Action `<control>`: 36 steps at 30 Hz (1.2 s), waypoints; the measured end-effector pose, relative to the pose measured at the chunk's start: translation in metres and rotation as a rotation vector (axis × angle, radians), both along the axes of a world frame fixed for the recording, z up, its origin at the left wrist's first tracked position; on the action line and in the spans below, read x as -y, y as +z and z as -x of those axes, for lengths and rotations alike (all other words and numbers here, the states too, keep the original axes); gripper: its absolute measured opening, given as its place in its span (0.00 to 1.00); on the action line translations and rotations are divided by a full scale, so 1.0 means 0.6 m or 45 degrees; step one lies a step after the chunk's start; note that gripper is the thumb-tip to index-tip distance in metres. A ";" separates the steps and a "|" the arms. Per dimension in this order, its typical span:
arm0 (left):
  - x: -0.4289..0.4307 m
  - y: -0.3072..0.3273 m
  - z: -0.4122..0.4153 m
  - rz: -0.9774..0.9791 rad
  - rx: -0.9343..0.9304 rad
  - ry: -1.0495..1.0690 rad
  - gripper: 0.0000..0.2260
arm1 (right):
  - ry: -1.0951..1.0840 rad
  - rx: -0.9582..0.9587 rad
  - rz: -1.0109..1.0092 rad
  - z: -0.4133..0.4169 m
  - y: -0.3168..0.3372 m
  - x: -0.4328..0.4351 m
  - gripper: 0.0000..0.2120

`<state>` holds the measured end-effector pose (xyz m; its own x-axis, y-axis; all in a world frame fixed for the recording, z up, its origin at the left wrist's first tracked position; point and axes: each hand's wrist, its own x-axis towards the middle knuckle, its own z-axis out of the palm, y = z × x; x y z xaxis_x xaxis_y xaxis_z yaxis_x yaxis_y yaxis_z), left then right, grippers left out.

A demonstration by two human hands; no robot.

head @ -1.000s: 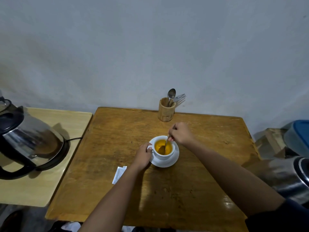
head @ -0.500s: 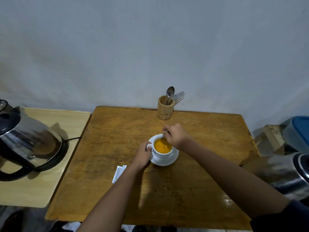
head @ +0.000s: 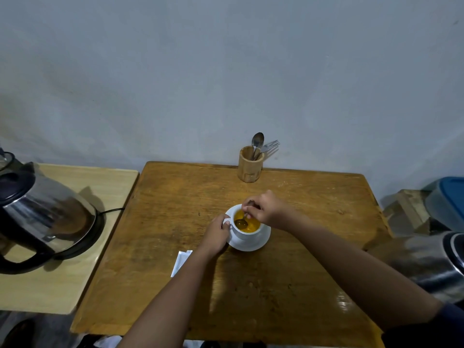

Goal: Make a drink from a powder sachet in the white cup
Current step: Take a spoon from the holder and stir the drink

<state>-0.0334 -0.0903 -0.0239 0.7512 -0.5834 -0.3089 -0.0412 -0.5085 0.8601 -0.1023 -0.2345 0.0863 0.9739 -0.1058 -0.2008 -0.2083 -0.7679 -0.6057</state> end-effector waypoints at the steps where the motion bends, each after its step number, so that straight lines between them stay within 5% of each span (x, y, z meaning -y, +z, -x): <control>1: 0.000 0.000 -0.001 0.000 0.006 -0.012 0.10 | -0.003 0.026 0.009 0.001 -0.003 0.002 0.11; 11: 0.001 0.001 -0.010 -0.023 0.020 -0.013 0.11 | 0.137 0.043 0.289 0.000 -0.004 0.003 0.14; 24: -0.004 -0.004 -0.013 -0.014 0.036 -0.030 0.09 | 0.258 0.135 0.243 0.003 -0.002 -0.014 0.13; 36: -0.003 -0.003 -0.012 -0.046 0.026 -0.004 0.11 | 0.218 -0.068 0.389 -0.011 0.001 0.002 0.14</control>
